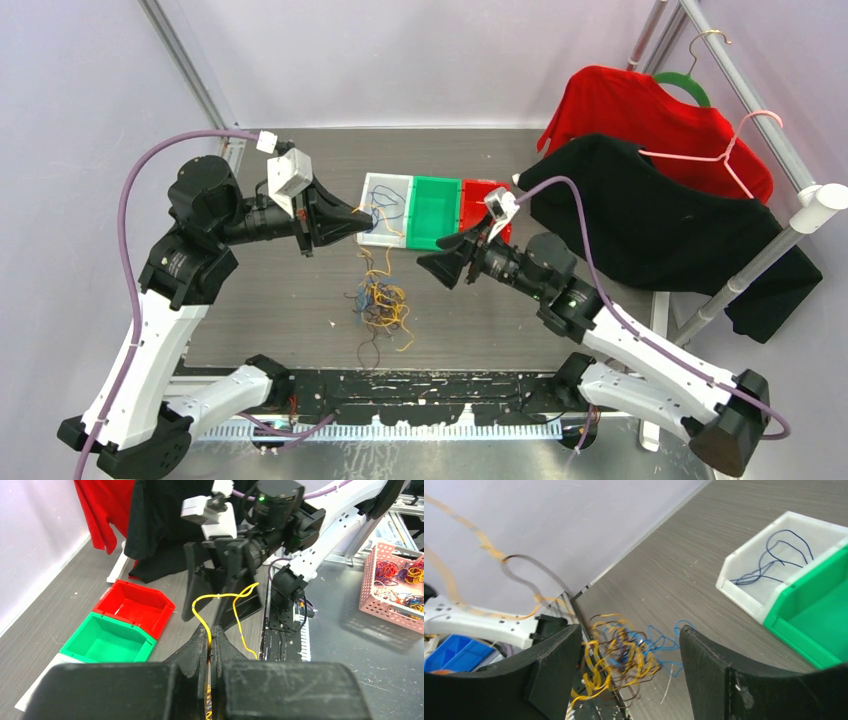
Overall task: Untangle the cables
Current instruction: Untie the cable.
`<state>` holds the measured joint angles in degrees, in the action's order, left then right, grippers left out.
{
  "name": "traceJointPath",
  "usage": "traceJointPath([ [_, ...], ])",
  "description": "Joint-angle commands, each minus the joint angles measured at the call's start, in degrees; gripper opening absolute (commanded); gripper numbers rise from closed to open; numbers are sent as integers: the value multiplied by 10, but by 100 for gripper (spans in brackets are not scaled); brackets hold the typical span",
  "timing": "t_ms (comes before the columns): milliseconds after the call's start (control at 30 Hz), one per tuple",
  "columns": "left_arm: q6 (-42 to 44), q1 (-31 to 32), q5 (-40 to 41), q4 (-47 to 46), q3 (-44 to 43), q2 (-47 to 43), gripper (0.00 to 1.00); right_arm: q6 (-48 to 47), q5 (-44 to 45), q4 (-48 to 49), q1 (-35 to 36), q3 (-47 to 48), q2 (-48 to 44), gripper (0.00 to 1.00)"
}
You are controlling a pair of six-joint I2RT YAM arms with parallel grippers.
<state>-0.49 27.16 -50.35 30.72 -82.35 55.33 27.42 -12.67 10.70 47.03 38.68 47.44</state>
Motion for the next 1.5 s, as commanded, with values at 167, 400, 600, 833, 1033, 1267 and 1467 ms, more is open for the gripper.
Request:
traceJointPath([
  [167, 5, 2, -29, -5, -14, -9, 0, 124, -153, 251, -14, 79, 149, 78],
  [400, 9, 2, -29, -4, -13, -6, 0, 131, -232, 279, 12, 100, 182, 78],
  [600, 6, 2, -29, -7, -15, -1, 0, 83, -228, 240, 45, 135, 208, 78],
  [833, -3, 2, -32, -9, -19, 0, 0, 68, -194, 223, 64, 175, 261, 67],
  [1033, -16, 1, -34, -13, -37, 1, 0, 106, -182, 275, 67, 169, 306, 32],
  [1267, -25, 2, -9, -33, -72, 9, 0, 130, -157, 325, 74, 113, 316, 2],
  [1467, -3, 2, 39, -49, -101, 19, 0, 132, -136, 328, 78, 82, 316, 7],
])
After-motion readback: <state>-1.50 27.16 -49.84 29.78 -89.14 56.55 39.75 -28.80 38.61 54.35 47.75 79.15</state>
